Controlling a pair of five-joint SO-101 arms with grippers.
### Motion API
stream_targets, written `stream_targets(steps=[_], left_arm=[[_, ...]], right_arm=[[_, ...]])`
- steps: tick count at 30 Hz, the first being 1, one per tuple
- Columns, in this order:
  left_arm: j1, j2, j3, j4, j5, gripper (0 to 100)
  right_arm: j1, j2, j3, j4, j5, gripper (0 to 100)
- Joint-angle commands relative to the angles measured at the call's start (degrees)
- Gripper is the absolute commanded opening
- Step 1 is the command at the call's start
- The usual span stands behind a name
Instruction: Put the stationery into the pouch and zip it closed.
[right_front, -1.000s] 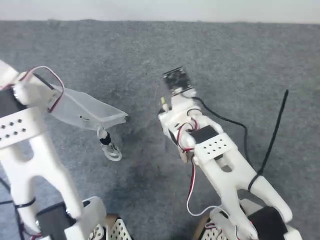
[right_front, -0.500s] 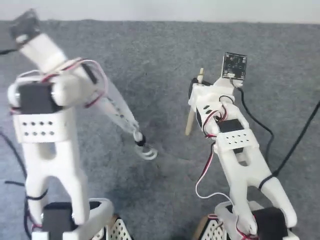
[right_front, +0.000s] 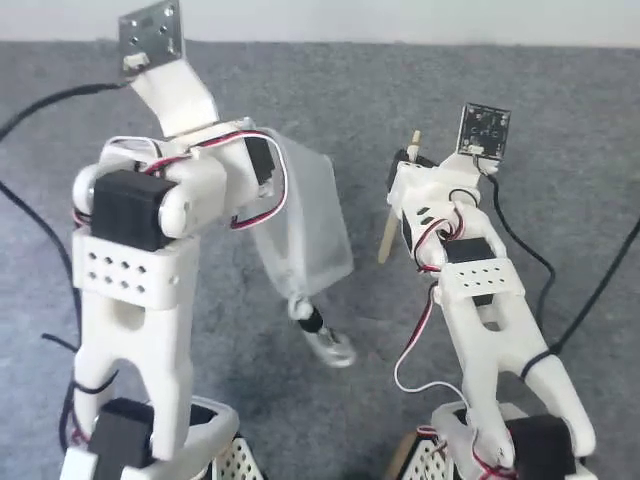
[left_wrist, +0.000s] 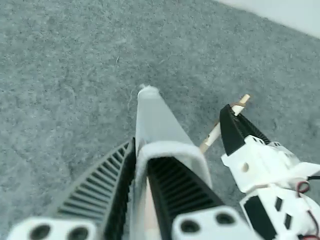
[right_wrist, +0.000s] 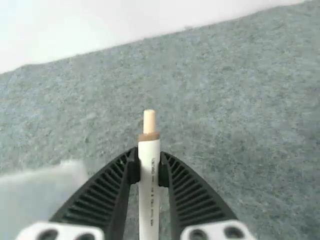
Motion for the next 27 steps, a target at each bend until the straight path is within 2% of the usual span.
stream_targets(steps=[1,6,12,19,27], left_arm=[[0.09,3.87,-3.56,1.23,0.44,1],[-0.18,12.13,-3.56,1.32,0.53,1],[-0.35,13.98,-3.56,1.32,0.62,1],[-6.33,13.98,-3.56,1.14,3.25,1],[-9.23,13.98,-3.56,1.14,3.43,1]], right_arm=[[0.75,-2.95,-0.88,-1.36,-0.70,0.6],[0.75,-3.56,-0.88,-1.27,-0.53,0.6],[2.51,-6.73,-0.88,-1.01,-0.53,0.6],[-0.22,-24.48,6.51,-0.40,-0.18,0.6],[-7.96,-45.85,14.86,-0.31,8.26,0.6]])
